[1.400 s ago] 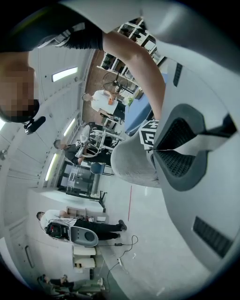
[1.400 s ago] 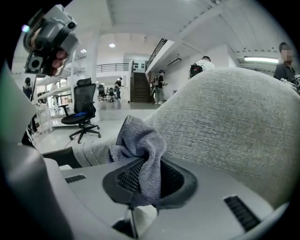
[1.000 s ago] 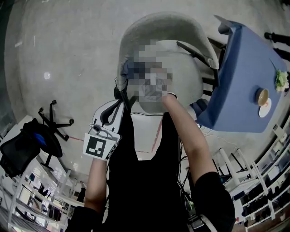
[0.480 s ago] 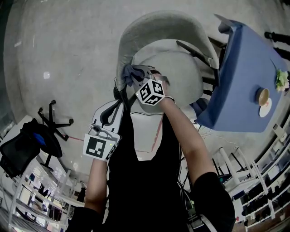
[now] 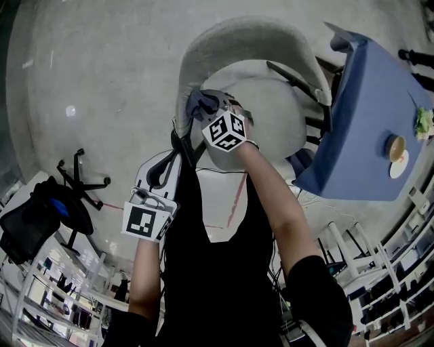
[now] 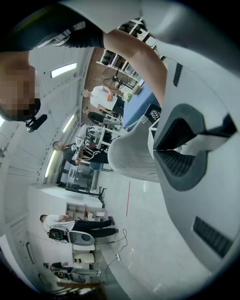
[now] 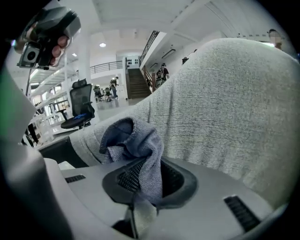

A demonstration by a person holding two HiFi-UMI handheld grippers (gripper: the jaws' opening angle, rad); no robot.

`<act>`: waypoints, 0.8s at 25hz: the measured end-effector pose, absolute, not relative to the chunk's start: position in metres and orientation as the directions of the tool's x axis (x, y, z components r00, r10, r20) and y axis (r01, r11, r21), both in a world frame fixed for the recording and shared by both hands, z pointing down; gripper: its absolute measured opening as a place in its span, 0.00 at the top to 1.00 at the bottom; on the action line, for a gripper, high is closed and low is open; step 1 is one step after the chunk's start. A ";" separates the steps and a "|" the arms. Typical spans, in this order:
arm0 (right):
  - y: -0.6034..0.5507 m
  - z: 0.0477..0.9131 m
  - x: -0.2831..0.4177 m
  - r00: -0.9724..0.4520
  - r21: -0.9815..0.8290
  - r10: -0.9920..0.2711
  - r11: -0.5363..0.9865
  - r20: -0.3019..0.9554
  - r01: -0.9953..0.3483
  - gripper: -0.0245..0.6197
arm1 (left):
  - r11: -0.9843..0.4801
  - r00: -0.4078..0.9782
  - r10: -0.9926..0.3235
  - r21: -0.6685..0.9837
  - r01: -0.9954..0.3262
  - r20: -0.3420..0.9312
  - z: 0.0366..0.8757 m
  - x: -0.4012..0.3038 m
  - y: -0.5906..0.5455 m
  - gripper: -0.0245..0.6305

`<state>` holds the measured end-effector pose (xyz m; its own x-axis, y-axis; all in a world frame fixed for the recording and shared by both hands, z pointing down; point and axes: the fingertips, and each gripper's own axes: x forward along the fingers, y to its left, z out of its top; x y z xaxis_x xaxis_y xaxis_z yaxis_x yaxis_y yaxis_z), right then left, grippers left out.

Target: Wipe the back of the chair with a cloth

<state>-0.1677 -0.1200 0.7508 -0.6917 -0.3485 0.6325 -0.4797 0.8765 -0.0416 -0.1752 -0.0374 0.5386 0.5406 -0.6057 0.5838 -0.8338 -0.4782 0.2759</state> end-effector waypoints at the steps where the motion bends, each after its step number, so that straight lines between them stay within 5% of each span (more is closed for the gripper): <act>1: -0.123 0.752 -0.166 -0.686 -0.045 -0.358 0.868 0.633 -0.495 0.83 | -0.477 0.539 -0.608 0.275 -0.835 0.583 0.539 -0.175 -0.038 0.93; 20: -0.191 0.754 -0.114 -0.587 -0.060 -0.522 0.714 0.619 -0.697 0.82 | -0.483 0.547 -0.606 0.279 -0.830 0.578 0.542 -0.162 -0.048 0.93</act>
<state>-0.1140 -0.1909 0.7540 -0.5875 -0.5216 0.6187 -0.6973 0.7143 -0.0599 -0.1625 -0.0480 0.5416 0.5465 -0.6057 0.5783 -0.8301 -0.4830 0.2786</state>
